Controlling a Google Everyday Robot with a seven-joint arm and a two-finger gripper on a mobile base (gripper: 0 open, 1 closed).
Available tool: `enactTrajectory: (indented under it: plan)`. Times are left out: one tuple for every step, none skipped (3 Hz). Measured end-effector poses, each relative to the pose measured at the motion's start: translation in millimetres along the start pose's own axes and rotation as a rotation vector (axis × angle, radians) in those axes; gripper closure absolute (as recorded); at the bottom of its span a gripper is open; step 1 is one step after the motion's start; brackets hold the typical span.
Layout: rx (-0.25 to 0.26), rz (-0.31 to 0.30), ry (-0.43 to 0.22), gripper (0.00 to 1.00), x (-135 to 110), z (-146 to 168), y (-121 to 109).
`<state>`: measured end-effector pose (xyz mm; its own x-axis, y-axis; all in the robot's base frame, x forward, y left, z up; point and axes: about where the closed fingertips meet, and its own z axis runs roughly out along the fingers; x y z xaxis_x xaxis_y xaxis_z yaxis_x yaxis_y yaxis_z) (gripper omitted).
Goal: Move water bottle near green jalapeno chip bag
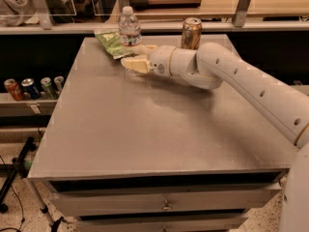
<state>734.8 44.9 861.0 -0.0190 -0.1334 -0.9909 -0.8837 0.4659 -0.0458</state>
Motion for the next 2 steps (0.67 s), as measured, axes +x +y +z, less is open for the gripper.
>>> enactTrajectory:
  plan:
    - [-0.003, 0.001, -0.002, 0.00, 0.7, 0.1, 0.7]
    - [-0.003, 0.003, 0.001, 0.00, 1.6, -1.4, 1.1]
